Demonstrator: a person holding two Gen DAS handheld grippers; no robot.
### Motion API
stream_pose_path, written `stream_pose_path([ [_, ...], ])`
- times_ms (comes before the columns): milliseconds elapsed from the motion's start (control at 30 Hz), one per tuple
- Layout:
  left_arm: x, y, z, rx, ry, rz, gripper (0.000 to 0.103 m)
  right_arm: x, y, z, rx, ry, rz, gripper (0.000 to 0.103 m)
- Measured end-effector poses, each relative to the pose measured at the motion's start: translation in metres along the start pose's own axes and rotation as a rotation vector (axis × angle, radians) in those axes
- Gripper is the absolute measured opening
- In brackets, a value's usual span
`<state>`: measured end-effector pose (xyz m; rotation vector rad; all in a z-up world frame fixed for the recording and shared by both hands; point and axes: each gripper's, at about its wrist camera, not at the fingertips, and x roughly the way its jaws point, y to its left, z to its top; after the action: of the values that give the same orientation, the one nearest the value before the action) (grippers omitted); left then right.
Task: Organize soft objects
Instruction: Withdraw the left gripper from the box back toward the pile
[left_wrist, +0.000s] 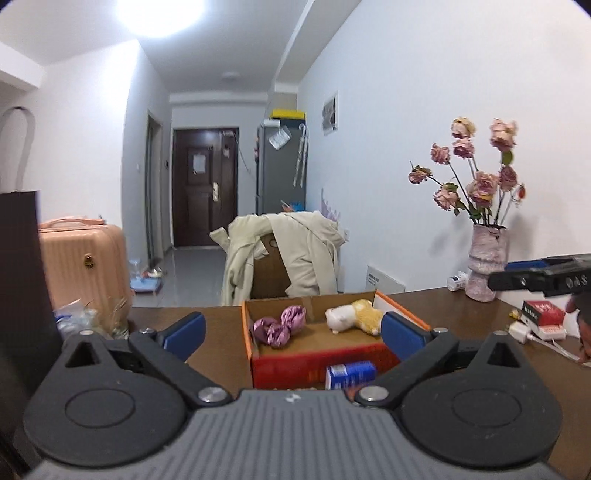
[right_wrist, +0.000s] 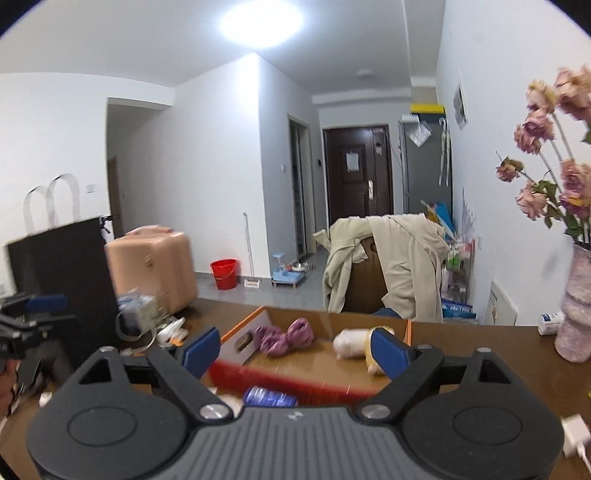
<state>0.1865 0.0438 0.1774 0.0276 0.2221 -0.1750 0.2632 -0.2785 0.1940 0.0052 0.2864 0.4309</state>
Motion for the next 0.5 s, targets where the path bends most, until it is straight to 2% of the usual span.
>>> stream_pose_path([
  [33,-0.012,-0.003,-0.011,0.006,-0.009,0.005,0.103,-0.014,0.009,-0.017,-0.02,-0.011,0.003,0.089],
  [100,-0.03,-0.013,-0.039,0.0,-0.004,0.027,0.103,-0.038,0.029,-0.049,-0.056,-0.017,0.001,0.099],
  [167,-0.044,-0.017,-0.064,-0.01,0.006,0.014,0.103,-0.053,0.047,-0.083,-0.065,-0.037,-0.034,0.1],
  [300,-0.065,-0.014,-0.112,-0.052,0.071,-0.015,0.103,-0.078,0.083,-0.144,-0.053,-0.012,-0.071,0.1],
  [367,-0.07,-0.008,-0.128,-0.082,0.12,-0.029,0.103,-0.089,0.094,-0.168,-0.018,0.007,-0.061,0.1],
  [500,-0.073,0.002,-0.141,-0.077,0.133,-0.039,0.103,-0.103,0.103,-0.2,0.067,0.071,-0.029,0.1],
])
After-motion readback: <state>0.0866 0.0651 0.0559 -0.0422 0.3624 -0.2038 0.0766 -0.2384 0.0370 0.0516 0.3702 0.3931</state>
